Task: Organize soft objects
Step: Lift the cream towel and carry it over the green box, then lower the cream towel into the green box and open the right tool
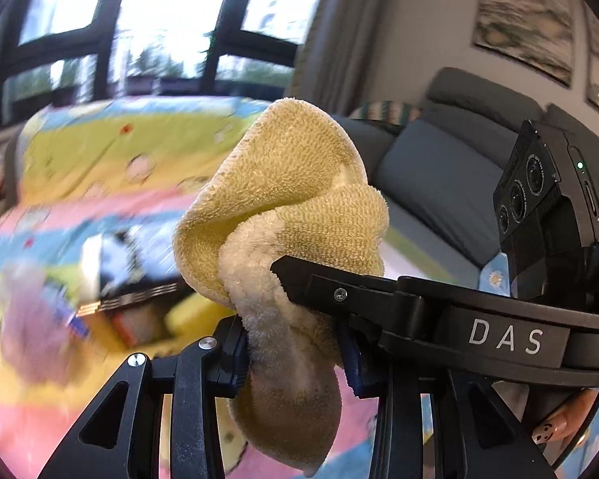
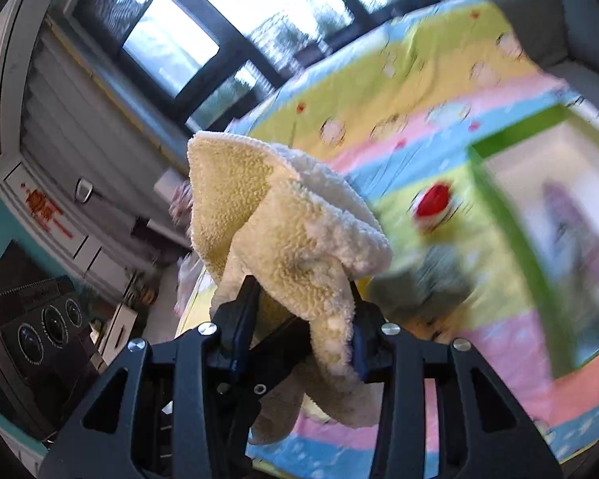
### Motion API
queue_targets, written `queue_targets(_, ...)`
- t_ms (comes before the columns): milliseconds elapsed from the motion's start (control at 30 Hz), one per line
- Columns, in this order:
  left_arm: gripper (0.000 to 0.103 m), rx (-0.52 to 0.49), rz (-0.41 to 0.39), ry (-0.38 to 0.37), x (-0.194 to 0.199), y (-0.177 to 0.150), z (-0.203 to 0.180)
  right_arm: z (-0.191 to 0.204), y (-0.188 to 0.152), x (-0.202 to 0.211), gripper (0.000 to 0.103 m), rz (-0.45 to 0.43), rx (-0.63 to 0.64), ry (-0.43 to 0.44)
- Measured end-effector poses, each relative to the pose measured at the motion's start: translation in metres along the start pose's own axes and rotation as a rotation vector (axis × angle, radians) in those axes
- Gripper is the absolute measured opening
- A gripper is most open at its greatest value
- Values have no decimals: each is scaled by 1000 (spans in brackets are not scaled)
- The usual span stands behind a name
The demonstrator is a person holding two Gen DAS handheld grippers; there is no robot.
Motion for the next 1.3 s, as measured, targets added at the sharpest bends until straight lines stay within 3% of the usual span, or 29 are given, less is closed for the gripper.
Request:
queue_targets(233,36,-72,-1,-103,-48,29,-46,-40,40,28,40,-128,-20,-121)
queue_targets(400,34,-164,57,-140,-95,31,-82,-89,43,45,39,-198,-107,-157)
queue_targets(533,31,-198,94,-182,-128,26,-103,-120,42,52,35,-244,-177,-245)
queue_targets(733,31,-182,156,-244,-162,18,-123,-153,40,58,31,-261,-255,-318)
queue_targets(967,31,-127,220,-255,-186,9,-126,-174,38,52,31,-251,-304,-359)
queue_targets(1067,31,-126,227,-245,-187,8,-126,-178,37,51,36,-246,-316,-372)
queue_targets(1167,35,-145,204,-213,-179,8,-125,-175,36,60,49,-283,-312,-387)
queue_targets(1233,44,-155,196,-191,-169,10,-122,-169,36,72,72,-340,-290,-406)
queue_targets(1300,68,-153,174,-184,-158,13,-116,-161,36,82,79,-378,-271,-394)
Point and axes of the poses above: each gripper's, at about its wrist camera, not at the fingertips, and x roughly against the way its jaws point, z to its left, y to its top, the point moved 2 cm from there along -x, roughly the way its jaws point, and after that the axes turned 6 degrees about y, right-handed, at the moved point
